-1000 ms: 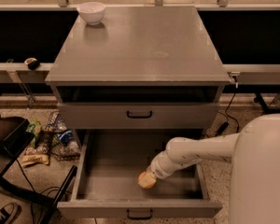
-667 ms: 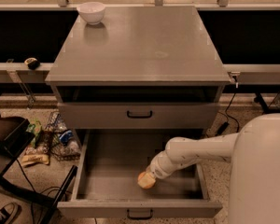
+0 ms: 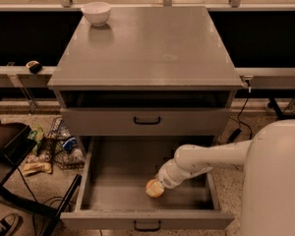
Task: Place orange into middle drawer
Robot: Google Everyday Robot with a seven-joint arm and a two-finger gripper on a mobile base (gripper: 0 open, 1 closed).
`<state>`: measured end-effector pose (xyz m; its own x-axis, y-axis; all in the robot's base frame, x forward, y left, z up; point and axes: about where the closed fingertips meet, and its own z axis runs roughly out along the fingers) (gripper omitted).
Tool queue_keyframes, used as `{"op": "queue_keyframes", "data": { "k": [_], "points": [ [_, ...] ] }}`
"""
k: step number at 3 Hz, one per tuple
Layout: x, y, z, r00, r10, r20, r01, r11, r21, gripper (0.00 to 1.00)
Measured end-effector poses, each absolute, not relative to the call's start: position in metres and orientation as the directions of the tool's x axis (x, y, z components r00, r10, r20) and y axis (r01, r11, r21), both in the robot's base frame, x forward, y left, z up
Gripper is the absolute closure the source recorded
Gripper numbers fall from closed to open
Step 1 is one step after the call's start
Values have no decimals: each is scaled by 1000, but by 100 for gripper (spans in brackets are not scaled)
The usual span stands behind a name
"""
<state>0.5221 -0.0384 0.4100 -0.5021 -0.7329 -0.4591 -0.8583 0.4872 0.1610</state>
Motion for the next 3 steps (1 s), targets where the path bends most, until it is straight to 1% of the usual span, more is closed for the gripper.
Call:
{"op": "queue_keyframes", "data": {
  "k": [1, 2, 3],
  "points": [
    [522, -38, 410, -502, -733, -459, -858, 487, 161, 0],
    [520, -38, 411, -495, -732, -467, -862, 480, 163, 0],
    [501, -41, 446, -431, -734, -524, -887, 452, 95, 0]
  ]
}}
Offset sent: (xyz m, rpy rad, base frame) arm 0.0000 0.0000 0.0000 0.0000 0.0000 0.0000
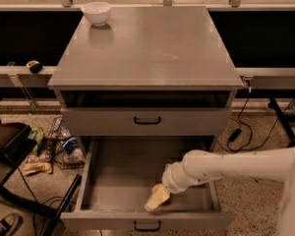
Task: Place orange into middle drawer
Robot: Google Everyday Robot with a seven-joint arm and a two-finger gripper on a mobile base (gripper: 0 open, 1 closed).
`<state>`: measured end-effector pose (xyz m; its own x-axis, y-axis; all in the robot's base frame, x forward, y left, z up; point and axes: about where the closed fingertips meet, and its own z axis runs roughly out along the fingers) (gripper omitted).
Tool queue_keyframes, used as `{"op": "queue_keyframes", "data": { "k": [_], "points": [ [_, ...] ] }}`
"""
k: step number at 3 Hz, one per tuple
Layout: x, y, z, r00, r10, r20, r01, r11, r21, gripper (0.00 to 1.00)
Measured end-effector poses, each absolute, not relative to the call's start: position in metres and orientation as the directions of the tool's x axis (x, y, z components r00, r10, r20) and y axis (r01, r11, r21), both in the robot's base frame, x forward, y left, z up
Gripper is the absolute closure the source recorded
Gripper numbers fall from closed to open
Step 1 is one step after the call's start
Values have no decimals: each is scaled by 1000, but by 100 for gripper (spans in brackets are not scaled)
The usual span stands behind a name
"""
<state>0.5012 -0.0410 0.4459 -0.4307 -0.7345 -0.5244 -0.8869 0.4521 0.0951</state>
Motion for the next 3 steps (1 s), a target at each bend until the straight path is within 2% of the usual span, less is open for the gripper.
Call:
{"op": "queue_keyframes", "data": {
  "k": [1, 2, 3],
  "points": [
    [427, -36, 510, -364, -762, -535, -909, 416, 27, 0],
    [338, -40, 549, -375, -800, -469, -919, 386, 77, 0],
    [309, -41, 611, -395, -791, -467, -900, 435, 24, 0]
  ]
}}
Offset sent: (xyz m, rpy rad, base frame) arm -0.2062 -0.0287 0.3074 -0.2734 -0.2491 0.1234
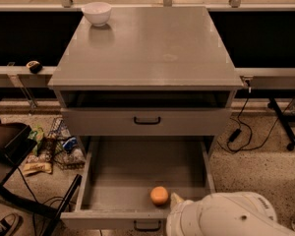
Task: Place orange into middle drawer
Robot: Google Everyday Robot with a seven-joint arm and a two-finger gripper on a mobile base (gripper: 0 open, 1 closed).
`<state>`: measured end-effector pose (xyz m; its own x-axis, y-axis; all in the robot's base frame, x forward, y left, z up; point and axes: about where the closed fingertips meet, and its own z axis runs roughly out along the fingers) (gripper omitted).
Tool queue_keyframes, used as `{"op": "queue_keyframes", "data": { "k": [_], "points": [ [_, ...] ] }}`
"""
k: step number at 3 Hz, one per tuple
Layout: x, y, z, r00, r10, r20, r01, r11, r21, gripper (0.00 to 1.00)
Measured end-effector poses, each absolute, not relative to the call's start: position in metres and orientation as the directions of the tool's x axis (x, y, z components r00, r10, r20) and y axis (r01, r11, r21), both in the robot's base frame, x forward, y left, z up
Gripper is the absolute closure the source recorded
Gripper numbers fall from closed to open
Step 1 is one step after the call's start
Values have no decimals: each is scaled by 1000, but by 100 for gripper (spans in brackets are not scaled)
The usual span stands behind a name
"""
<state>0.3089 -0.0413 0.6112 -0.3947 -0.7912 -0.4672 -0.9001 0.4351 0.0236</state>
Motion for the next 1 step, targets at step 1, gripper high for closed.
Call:
{"op": "queue_keyframes", "data": {
  "k": [1],
  "points": [
    [322, -68, 670, -417, -784, -460, -836, 529, -144, 0]
  ]
}}
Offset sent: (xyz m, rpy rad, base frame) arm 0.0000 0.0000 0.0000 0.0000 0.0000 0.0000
